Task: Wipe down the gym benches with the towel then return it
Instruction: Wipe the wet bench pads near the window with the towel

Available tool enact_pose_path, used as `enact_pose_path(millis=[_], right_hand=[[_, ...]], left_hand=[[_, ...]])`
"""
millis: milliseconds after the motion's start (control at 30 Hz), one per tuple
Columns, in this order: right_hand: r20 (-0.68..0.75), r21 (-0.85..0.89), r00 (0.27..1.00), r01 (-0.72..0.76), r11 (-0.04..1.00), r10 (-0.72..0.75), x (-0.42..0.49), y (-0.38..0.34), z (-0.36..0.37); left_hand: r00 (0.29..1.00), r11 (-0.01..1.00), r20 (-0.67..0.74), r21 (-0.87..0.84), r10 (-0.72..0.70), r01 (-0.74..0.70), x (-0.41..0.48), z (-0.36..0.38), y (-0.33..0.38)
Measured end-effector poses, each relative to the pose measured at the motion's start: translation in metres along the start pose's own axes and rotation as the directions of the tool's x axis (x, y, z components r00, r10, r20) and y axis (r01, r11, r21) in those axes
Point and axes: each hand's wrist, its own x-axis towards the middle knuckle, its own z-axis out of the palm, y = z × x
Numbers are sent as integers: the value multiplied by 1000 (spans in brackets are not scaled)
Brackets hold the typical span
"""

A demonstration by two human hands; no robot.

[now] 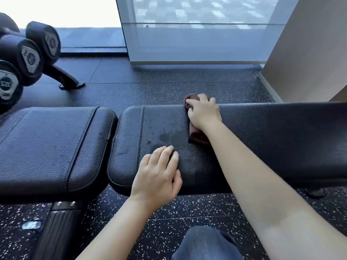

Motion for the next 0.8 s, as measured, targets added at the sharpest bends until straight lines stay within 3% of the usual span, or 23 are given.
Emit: enact_pose_path(millis=[300,600,700,800], right_hand=[[-282,36,957,77,996,-64,-152,-21,15],[-46,-11,999,1,1000,-1,-48,-49,11],[-111,22,994,-2,1000,5,-70,-49,13],[-245,26,966,84,996,-76,-127,-53,22]], left_hand=[[999,1000,47,-5,-15,15,-2,-10,1],[1000,995,-20,104,11,-9,-29,-16,-45],[998,997,-65,76,-6,11,-37,-12,-54],[990,999,-134,10,-48,49,-36,-6,-52]])
